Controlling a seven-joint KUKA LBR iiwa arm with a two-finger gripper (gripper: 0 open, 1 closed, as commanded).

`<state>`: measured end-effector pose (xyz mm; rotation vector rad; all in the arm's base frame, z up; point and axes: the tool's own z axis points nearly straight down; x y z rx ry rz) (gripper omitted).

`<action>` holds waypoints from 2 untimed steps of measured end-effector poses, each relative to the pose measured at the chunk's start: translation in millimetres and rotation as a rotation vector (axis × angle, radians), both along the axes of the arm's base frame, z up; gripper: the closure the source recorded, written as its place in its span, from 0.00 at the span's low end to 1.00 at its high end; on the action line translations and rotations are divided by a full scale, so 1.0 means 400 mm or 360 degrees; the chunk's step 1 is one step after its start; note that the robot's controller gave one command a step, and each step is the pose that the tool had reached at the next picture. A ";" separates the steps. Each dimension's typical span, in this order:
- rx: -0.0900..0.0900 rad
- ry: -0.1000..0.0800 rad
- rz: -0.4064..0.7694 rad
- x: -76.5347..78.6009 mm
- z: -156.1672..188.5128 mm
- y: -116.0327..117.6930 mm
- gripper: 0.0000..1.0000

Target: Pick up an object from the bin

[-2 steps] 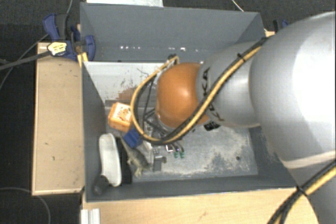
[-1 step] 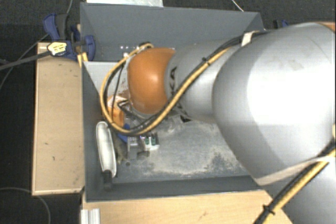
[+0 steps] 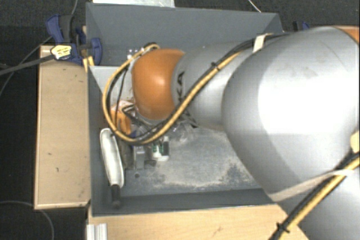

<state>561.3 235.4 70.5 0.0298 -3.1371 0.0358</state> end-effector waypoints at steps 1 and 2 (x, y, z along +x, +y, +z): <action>0.0011 0.0000 -0.0246 -0.005 -0.001 -0.037 0.00; 0.0006 -0.0006 0.0406 0.058 0.369 0.027 1.00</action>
Offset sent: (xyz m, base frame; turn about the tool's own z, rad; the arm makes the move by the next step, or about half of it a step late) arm 0.0214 0.0097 0.1439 -0.2549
